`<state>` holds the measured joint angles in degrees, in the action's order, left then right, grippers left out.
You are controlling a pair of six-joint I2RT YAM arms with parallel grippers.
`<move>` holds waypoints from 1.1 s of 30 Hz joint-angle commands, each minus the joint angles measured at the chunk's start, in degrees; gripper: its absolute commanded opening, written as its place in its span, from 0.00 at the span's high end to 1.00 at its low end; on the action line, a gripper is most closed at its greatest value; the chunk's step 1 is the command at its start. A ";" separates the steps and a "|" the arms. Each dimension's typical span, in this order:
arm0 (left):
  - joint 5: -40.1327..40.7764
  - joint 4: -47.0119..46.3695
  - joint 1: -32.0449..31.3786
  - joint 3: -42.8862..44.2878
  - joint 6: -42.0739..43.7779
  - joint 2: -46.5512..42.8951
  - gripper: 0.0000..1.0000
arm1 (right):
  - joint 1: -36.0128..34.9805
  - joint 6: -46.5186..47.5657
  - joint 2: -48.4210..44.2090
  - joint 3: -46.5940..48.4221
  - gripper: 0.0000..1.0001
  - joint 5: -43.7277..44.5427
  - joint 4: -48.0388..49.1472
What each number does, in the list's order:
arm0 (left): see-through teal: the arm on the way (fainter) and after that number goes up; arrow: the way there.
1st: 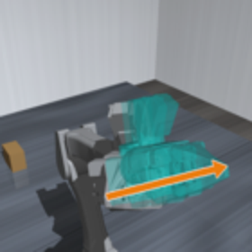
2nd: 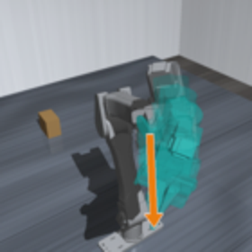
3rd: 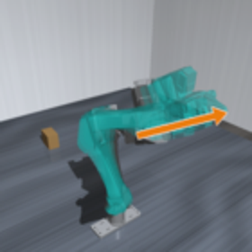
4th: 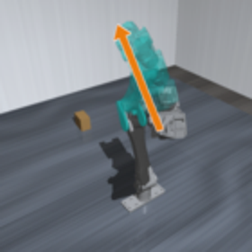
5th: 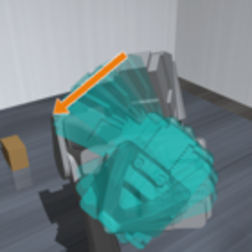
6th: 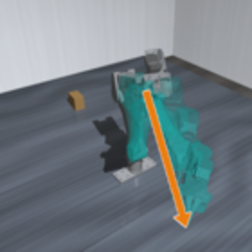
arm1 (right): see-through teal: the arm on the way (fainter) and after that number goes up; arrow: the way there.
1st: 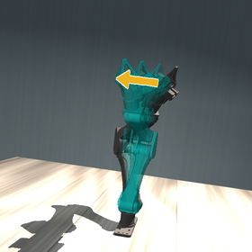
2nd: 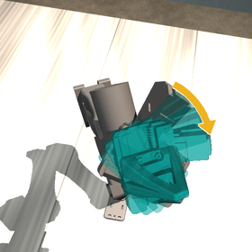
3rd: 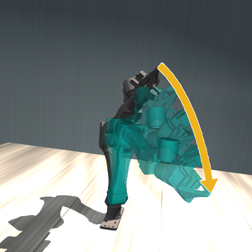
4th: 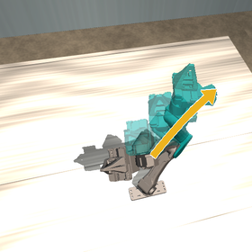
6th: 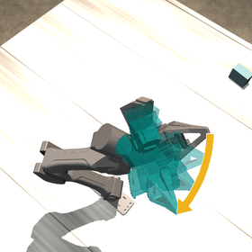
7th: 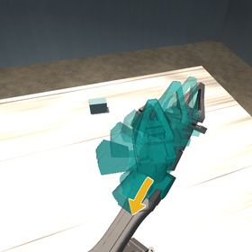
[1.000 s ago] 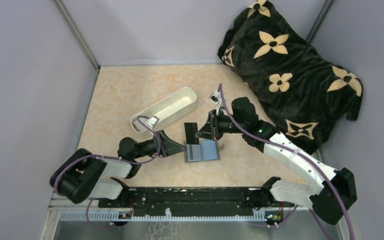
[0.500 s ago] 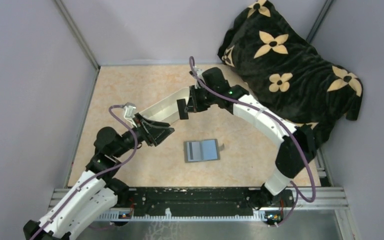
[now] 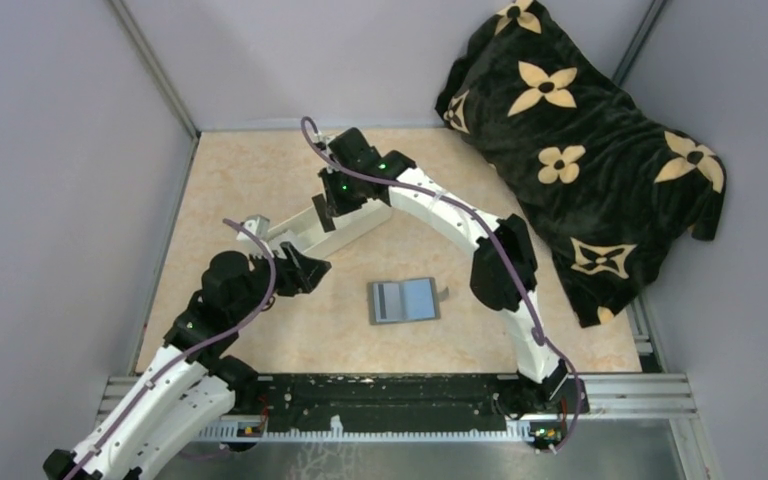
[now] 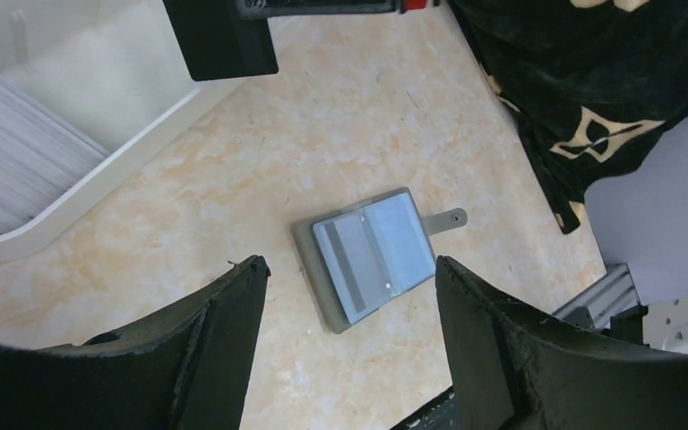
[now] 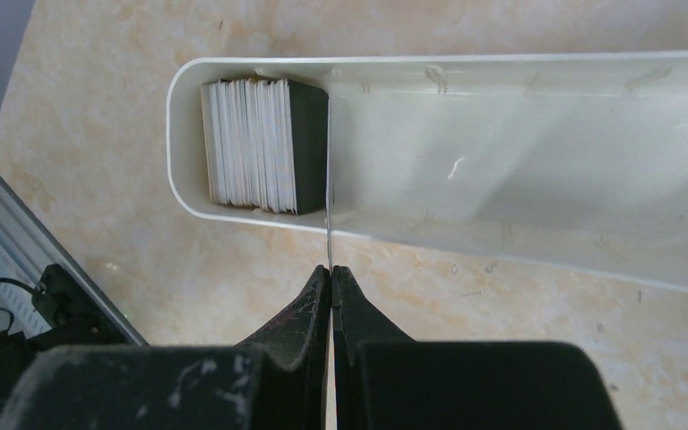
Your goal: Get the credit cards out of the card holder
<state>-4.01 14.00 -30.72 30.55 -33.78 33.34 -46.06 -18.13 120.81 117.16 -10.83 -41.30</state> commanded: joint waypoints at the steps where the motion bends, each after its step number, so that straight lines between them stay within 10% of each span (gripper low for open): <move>1: 5.72 4.54 0.28 3.55 1.34 -4.57 0.25 | -1.65 1.28 4.04 7.60 1.00 2.56 -1.09; 33: 8.89 6.68 0.31 3.26 2.32 -7.15 0.25 | -2.61 10.13 7.29 2.24 1.00 6.00 -0.51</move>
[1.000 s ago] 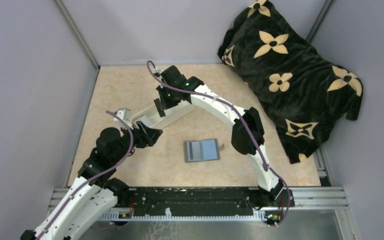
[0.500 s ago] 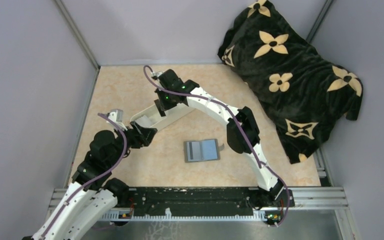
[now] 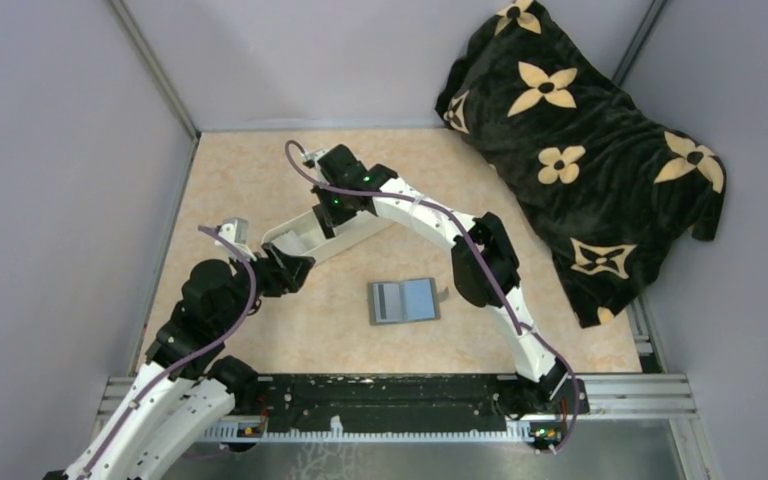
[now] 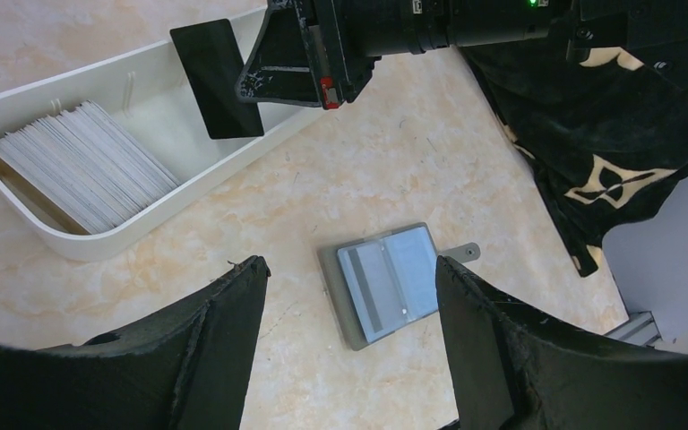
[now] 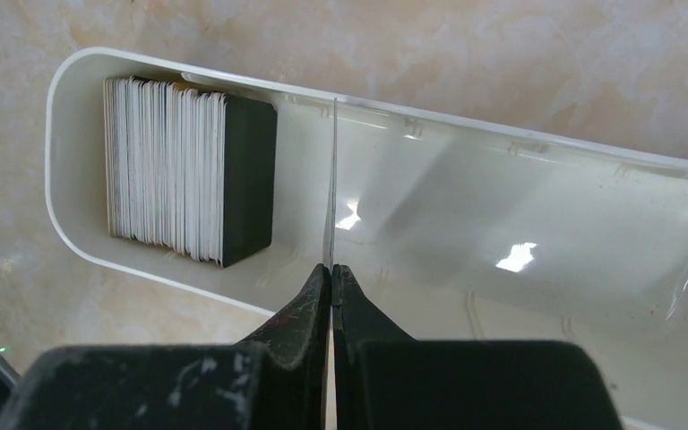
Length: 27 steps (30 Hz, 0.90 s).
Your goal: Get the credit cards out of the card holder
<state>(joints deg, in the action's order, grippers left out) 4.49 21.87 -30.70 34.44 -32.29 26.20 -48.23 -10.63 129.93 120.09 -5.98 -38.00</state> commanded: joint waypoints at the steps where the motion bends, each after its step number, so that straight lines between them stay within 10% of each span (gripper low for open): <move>1: 0.38 -1.29 0.29 -0.72 0.79 0.00 0.25 | -0.40 2.89 -2.14 -0.99 1.00 1.41 -4.12; 27: -1.02 -3.94 0.23 -3.01 1.09 1.49 0.25 | -0.65 1.42 -6.40 -3.51 1.00 1.71 -4.36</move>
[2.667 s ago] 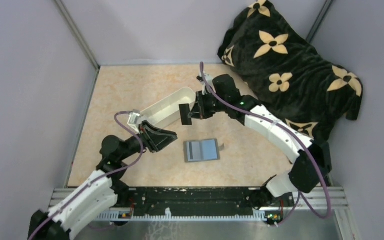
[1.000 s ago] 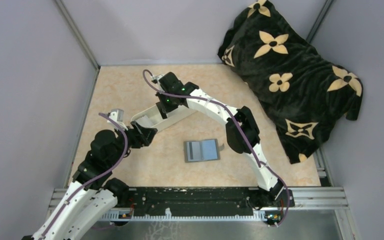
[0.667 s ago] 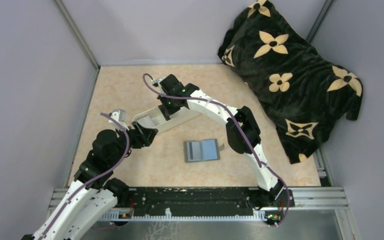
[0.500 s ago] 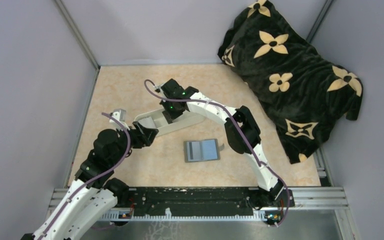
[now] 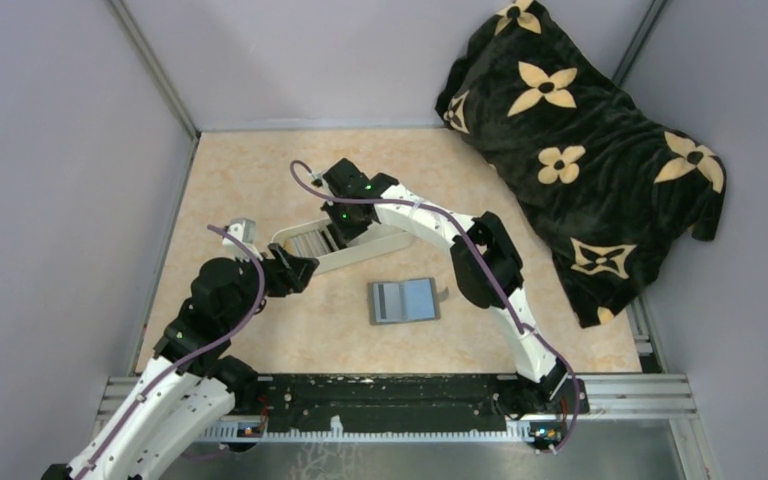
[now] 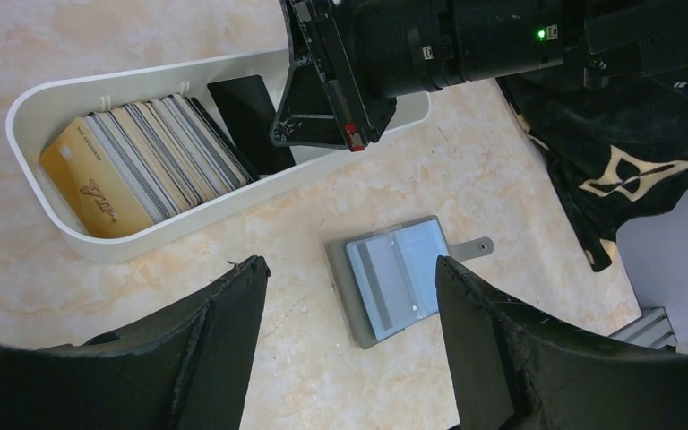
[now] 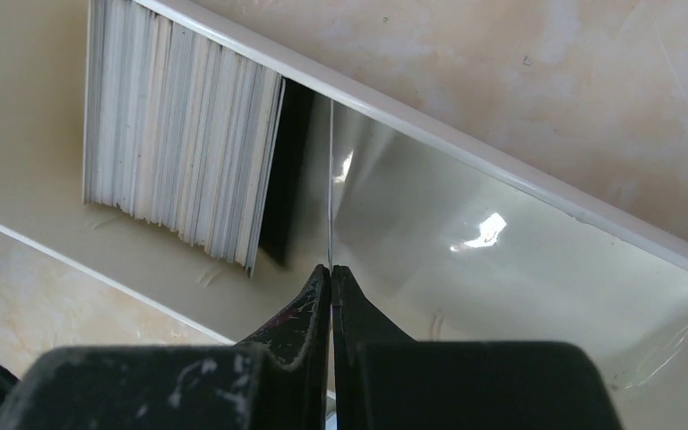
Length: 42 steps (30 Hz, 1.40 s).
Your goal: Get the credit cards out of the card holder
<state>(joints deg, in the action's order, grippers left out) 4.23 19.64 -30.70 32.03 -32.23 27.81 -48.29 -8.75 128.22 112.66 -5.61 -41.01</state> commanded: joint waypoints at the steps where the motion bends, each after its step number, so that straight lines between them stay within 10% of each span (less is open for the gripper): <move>1: -0.72 -1.71 0.26 -0.60 1.05 -0.13 0.25 | -0.59 -0.47 -4.42 4.29 1.00 1.13 -1.46; 42: -0.86 -2.60 0.36 -0.71 1.26 1.52 0.25 | -1.26 -3.50 3.97 20.16 1.00 8.33 -19.70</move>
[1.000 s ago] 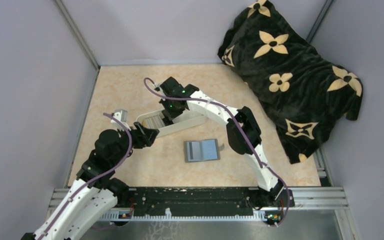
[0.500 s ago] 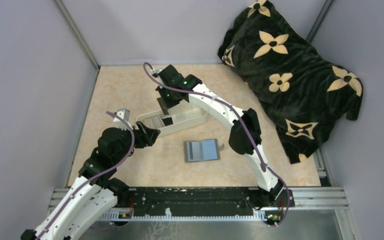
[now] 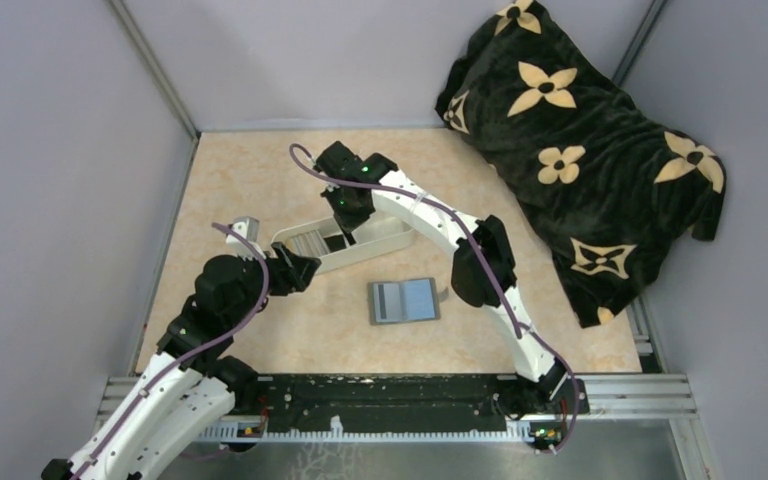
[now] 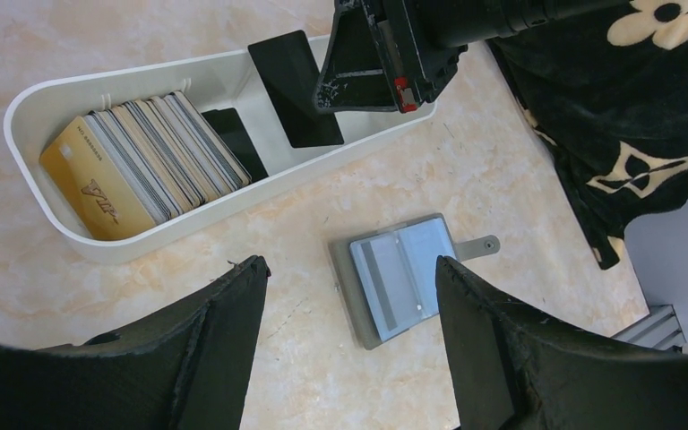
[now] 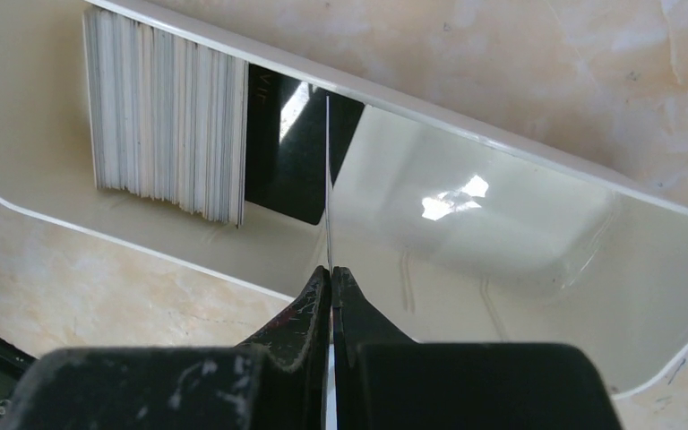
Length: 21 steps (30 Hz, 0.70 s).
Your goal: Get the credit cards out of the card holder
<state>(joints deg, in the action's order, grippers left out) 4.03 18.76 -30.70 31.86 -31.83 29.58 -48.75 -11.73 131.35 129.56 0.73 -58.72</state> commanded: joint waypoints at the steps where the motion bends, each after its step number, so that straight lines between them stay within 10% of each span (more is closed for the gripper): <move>1: -0.81 -1.69 0.31 -0.64 0.85 -0.35 0.25 | -0.80 -0.90 1.42 4.01 1.00 2.33 -2.63; 21: -2.09 -2.21 0.29 -1.97 0.79 -0.87 0.25 | -1.22 -2.46 3.94 5.73 1.00 5.39 -5.21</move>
<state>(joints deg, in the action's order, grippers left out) 2.50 18.17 -30.70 30.68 -31.83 29.12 -49.12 -14.55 139.11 135.09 4.21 -64.86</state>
